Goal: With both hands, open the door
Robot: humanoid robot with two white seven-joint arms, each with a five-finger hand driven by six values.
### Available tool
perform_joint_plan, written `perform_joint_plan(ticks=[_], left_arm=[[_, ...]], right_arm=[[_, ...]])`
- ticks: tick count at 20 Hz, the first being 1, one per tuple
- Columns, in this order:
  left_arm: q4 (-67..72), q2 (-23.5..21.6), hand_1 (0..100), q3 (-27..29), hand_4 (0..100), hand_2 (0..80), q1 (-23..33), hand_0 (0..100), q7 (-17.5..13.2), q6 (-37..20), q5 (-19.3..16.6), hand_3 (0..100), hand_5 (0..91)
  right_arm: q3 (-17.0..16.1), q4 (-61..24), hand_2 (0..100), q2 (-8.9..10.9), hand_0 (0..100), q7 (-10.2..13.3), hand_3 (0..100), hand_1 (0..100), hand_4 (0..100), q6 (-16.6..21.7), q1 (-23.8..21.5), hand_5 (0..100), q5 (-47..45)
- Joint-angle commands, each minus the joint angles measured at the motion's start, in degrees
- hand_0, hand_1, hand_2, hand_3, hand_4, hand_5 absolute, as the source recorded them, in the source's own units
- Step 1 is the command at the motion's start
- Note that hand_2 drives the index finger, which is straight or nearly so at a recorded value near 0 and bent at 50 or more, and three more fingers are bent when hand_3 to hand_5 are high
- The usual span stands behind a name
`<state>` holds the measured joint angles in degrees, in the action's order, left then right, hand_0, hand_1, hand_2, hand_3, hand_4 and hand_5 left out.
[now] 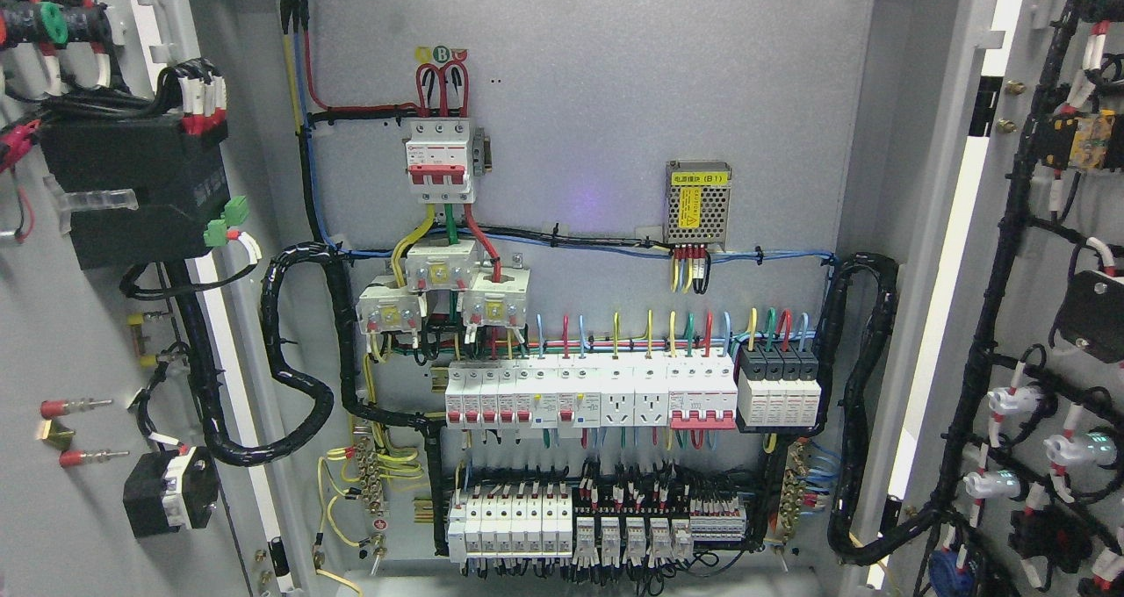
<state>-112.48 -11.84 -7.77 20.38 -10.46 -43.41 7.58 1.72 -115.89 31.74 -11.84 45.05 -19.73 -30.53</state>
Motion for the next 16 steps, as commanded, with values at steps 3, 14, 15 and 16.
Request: perform_joint_plan(ticks=[3, 14, 15, 16], left_arm=[[-3.18, -1.16, 0, 6.36, 3, 0.0, -2.27, 0, 0.8, -4.23, 3.14, 0, 0.0], [-3.18, -5.56, 0, 9.27, 3, 0.0, -1.74, 0, 0.71, -10.38, 9.82, 0, 0.0], [-3.1, -5.65, 0, 9.53, 3, 0.0, -1.74, 0, 0.62, -10.56, 10.35, 0, 0.0], [-3.1, -6.0, 0, 10.14, 3, 0.0, -1.57, 0, 0.62, -10.99, 10.79, 0, 0.0]], right_arm=[[-5.59, -1.0, 0, 1.31, 11, 0.15, 0, 0, 0, 4.34, -0.04, 0, -2.61], [-5.68, 1.9, 0, 3.59, 11, 0.06, 0, 0, 0, 4.26, -0.22, 0, -7.53], [-5.59, 2.25, 0, 3.85, 11, 0.06, 0, 0, 0, 4.26, -0.31, 0, -8.05], [-5.59, 2.34, 0, 4.12, 11, 0.06, 0, 0, 0, 4.26, -0.39, 0, -8.67]])
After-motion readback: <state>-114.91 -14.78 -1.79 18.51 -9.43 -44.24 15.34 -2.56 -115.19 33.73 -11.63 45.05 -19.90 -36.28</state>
